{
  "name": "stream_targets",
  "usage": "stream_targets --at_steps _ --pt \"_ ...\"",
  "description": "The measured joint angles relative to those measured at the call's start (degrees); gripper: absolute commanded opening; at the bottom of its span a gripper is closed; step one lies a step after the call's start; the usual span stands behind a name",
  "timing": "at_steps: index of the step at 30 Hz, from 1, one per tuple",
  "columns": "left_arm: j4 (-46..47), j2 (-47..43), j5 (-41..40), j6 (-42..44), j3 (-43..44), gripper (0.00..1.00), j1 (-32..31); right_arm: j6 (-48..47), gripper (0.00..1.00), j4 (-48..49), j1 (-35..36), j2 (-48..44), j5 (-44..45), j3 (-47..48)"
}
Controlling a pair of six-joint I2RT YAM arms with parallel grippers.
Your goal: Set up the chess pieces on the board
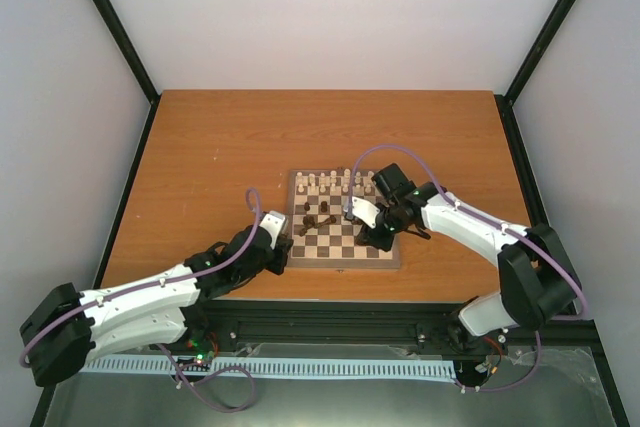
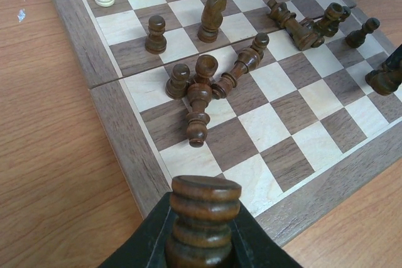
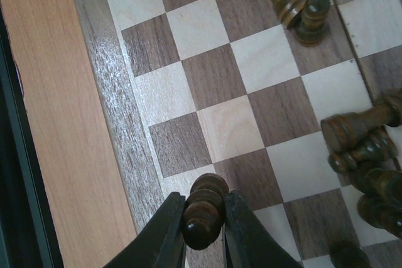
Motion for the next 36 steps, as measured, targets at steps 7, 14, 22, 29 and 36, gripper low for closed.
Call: stream_targets --at_steps 7,14,22,29,36 --pt "0.2 0.4 0.4 0.0 0.0 0.20 0.0 -0.4 0.14 -0.2 1.9 2.2 0.2 0.0" --pt "0.4 0.4 0.4 0.0 0.0 0.20 0.0 -0.5 0.15 -0.5 2.1 3.0 1.3 -0.7" --pt "1.2 2.2 1.0 0.0 0.0 0.20 0.0 -0.9 0.16 -0.9 2.2 4.6 1.5 -1.0" --pt "1.9 2.8 1.4 0.0 0.0 0.20 0.0 -1.0 0.39 -1.4 2.3 4.7 1.6 -1.0" --pt "1.4 7.2 4.6 0.8 1.6 0.21 0.0 -3.3 0.41 -4.6 0.4 -0.5 0.6 1.7"
